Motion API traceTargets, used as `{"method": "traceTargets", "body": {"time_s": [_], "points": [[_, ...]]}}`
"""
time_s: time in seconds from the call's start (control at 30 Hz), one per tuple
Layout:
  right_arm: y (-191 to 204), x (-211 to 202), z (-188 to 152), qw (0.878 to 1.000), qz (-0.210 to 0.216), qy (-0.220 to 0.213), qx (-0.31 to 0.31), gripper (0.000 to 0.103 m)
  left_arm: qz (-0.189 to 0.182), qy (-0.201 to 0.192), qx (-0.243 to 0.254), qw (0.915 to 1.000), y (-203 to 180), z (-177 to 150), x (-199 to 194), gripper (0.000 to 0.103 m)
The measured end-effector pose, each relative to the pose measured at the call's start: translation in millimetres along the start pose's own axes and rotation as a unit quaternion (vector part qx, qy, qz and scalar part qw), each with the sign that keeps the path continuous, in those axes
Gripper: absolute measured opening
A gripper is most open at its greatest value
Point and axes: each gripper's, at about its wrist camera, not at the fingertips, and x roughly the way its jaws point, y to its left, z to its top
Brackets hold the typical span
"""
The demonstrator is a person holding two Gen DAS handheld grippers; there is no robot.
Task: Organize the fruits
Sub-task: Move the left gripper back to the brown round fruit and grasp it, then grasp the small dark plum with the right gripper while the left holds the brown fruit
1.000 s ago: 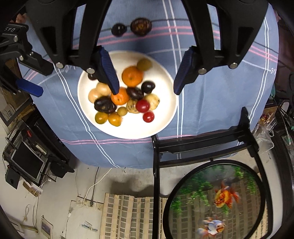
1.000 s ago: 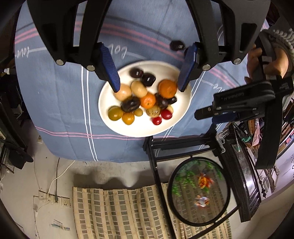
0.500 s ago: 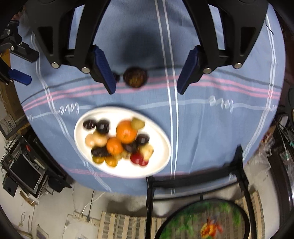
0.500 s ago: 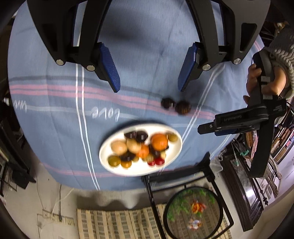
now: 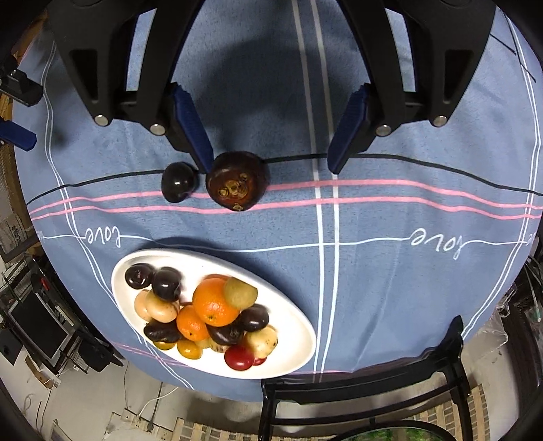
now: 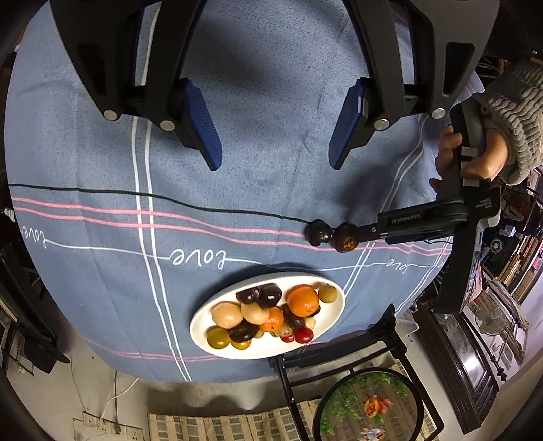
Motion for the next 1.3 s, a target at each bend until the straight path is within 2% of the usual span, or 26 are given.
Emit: {"method": "traceTargets", "body": {"time_s": [0.5,0.6,0.67,0.9,1.17,1.3], "points": [[-9,10,-2,1.000,-0.004,0.016,0.018,0.066,-0.017,0.004,0.013,0.9998,-10,12,24,0.070],[-9,10,-1,1.000,-0.004,0.016,0.018,0.066,-0.025,-0.003,0.013,0.9996,-9,12,23,0.058],[-8,10,-1,1.000,-0.004,0.017,0.016,0.066,-0.030,-0.003,0.015,0.9994,-9,11,23,0.042],[8,20,12,1.000,0.006,0.016,-0.021,0.066,-0.023,-0.016,-0.009,0.9996,10,-1,6,0.042],[50,73,53,0.994,0.038,0.028,-0.098,0.066,0.012,-0.021,-0.061,0.9979,51,-22,-25,0.042],[56,97,60,0.992,0.047,0.047,-0.108,0.064,0.024,-0.019,-0.081,0.9962,65,-33,-32,0.042]]}}
